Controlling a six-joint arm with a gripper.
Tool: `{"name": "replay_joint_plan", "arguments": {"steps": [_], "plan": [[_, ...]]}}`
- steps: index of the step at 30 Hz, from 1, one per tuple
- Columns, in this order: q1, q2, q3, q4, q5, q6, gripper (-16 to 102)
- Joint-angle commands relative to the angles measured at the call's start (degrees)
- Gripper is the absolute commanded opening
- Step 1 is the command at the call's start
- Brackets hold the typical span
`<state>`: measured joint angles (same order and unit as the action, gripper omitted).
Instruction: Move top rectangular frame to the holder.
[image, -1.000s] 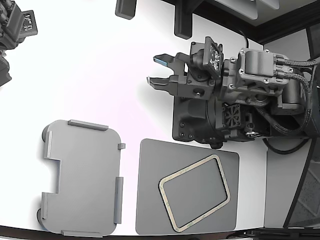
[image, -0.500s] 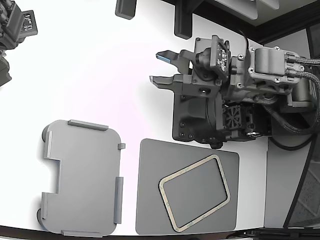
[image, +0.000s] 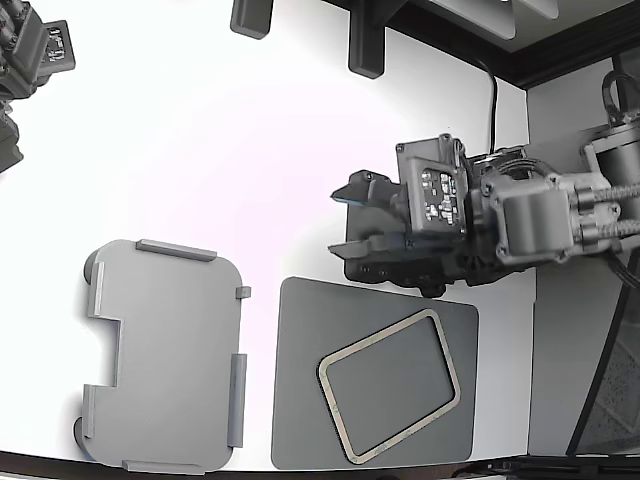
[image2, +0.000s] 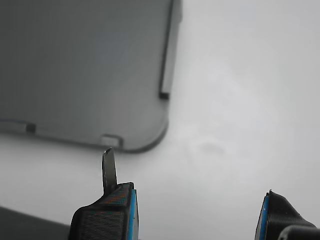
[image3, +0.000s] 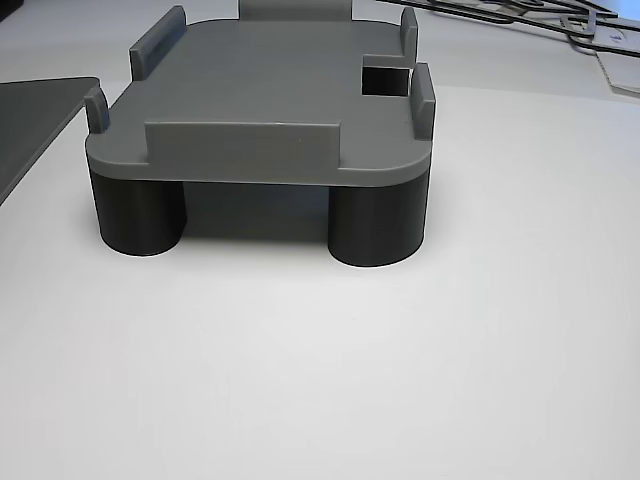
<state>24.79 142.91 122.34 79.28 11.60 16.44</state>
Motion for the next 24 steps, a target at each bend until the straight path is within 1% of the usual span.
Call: {"name": "replay_joint_plan", "arguments": {"steps": [1, 2, 6, 7, 11, 13, 18, 24], "plan": [[10.20, 1.05, -1.05, 0.26, 4.83, 3.43, 100], [11.43, -0.18, -1.58, 0.44, 4.39, 4.92, 100], [11.95, -11.51, -6.59, 1.67, -1.05, 4.92, 100], [12.92, -13.71, -7.56, 1.85, -1.49, 5.45, 100], [19.34, -17.40, -8.61, 1.93, 1.85, 10.37, 100], [22.15, -18.63, -8.44, 1.85, 2.37, 13.10, 100], [28.48, -22.24, -6.94, 1.67, -0.09, 19.69, 99], [36.91, -21.62, -3.16, 1.49, -1.05, 26.37, 100]]}}
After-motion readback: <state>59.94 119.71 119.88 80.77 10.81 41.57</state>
